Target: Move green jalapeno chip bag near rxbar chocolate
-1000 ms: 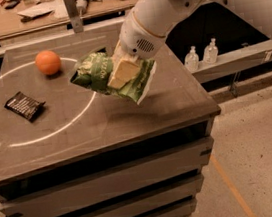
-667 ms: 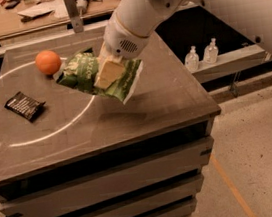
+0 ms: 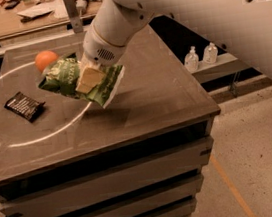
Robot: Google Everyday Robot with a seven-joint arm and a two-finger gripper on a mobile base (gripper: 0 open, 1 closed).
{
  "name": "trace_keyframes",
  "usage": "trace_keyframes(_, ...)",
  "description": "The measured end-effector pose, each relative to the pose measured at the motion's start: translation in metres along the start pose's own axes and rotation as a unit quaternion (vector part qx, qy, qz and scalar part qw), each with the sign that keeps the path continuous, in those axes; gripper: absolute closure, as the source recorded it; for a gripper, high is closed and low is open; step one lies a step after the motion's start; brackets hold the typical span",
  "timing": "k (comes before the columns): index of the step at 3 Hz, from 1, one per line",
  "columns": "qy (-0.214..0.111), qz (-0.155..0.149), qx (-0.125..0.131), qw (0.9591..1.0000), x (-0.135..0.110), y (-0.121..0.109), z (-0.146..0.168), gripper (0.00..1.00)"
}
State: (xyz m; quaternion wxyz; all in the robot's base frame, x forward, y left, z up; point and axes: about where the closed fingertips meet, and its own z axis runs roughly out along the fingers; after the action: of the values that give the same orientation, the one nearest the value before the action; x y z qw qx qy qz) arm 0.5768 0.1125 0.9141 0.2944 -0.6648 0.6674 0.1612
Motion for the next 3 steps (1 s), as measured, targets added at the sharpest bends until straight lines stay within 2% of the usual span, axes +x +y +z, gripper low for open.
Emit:
trace_keyframes(1,-0.012,0.003,-0.004,0.9999,-0.008,0.001,0.022,1.00)
trace_keyframes(2,-0.012,0.007,-0.007,0.9999,-0.012,0.003,0.039,0.88)
trace_keyframes(3,-0.010,0.010,-0.008,0.9999,-0.014,0.006,0.054,0.65)
